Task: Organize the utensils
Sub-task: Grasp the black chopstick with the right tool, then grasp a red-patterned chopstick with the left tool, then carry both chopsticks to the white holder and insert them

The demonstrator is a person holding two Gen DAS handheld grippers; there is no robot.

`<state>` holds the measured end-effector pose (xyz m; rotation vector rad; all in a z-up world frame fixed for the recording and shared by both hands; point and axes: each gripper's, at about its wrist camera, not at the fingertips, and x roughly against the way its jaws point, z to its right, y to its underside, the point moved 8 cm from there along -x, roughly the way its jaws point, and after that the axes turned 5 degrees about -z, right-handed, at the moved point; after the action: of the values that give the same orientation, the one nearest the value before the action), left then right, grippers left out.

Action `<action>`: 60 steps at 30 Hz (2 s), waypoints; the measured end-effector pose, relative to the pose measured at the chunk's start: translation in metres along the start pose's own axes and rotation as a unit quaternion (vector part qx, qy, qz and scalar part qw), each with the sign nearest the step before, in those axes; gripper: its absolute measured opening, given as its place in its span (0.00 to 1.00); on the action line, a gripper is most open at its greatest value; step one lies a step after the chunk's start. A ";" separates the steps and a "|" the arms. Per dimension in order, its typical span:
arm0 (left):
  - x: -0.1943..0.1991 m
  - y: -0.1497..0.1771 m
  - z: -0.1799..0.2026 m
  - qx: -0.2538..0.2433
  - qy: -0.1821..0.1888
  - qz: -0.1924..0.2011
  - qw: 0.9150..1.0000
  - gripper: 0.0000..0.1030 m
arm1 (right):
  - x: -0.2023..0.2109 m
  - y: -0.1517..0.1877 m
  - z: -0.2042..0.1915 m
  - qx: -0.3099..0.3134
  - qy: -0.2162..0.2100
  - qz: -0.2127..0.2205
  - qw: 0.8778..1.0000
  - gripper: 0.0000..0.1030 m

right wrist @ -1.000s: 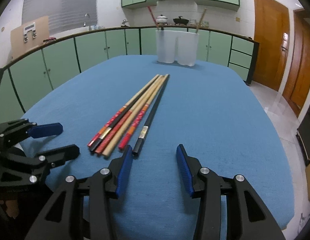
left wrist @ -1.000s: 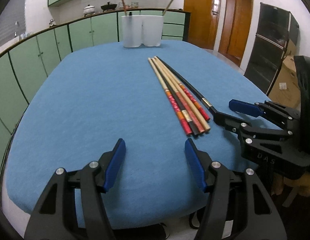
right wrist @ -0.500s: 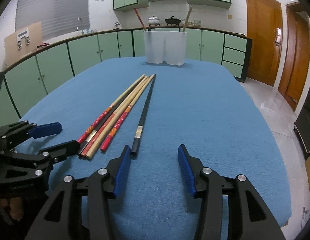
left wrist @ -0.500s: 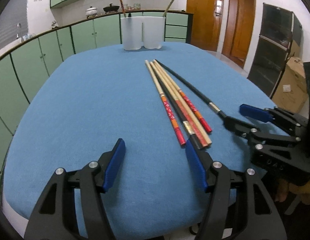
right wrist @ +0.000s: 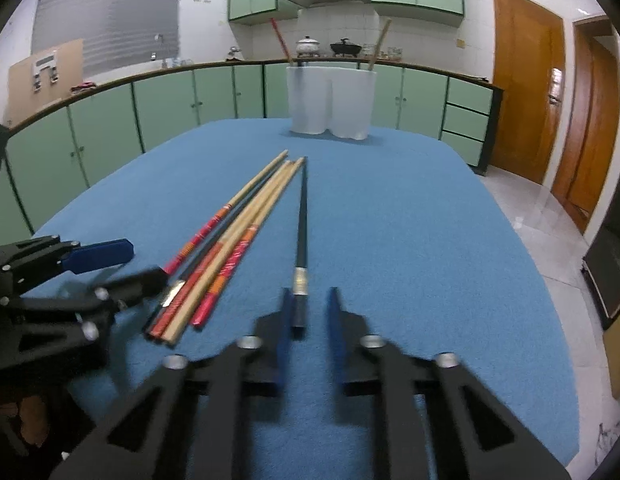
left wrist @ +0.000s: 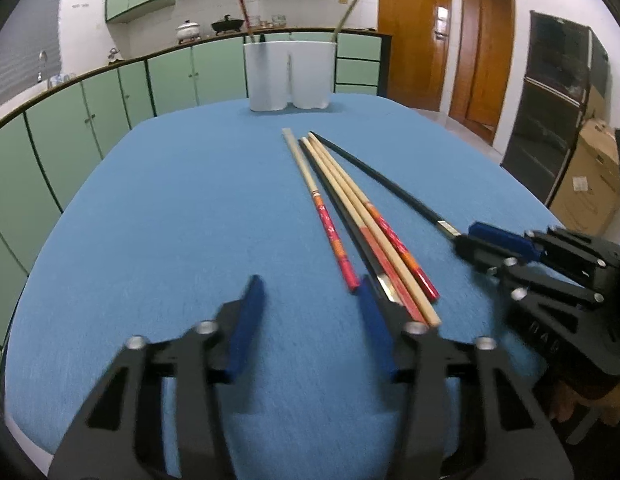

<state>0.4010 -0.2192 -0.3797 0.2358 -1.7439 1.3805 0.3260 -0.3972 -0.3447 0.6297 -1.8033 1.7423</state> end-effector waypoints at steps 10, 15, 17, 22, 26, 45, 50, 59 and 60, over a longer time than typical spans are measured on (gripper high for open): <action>0.007 0.003 -0.037 0.069 -0.033 0.002 0.997 0.00 | 0.009 0.007 0.026 -0.033 0.036 -0.003 0.999 0.07; 0.009 0.004 -0.042 0.053 -0.035 -0.006 0.998 0.13 | 0.015 0.010 0.022 -0.026 0.019 -0.001 0.999 0.07; 0.007 0.001 -0.044 0.048 -0.033 -0.005 0.998 0.48 | 0.016 0.011 0.021 -0.028 0.016 -0.001 0.999 0.08; -0.005 -0.009 -0.047 0.029 -0.020 0.002 0.999 0.54 | 0.014 0.009 0.019 -0.029 0.018 0.000 0.999 0.09; -0.012 -0.016 -0.040 0.016 0.004 0.006 1.000 0.44 | 0.012 0.008 0.018 -0.030 0.022 0.003 0.999 0.09; 0.065 -0.007 -0.028 0.099 0.036 0.033 0.994 0.05 | 0.057 -0.009 0.014 -0.043 0.007 0.043 0.998 0.07; 0.105 -0.025 -0.036 0.105 0.033 0.050 0.993 0.05 | 0.099 -0.031 0.012 -0.053 -0.006 0.071 0.996 0.07; 0.159 -0.082 -0.048 0.075 0.036 0.080 0.993 0.05 | 0.158 -0.112 0.007 -0.001 -0.020 0.101 0.995 0.07; 0.161 -0.089 -0.049 0.068 0.034 0.078 0.994 0.05 | 0.158 -0.120 0.007 0.001 -0.025 0.095 0.995 0.07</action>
<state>0.3845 -0.1532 -0.2020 0.1265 -1.6422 1.6044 0.2891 -0.4036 -0.1493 0.5214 -1.9509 1.8671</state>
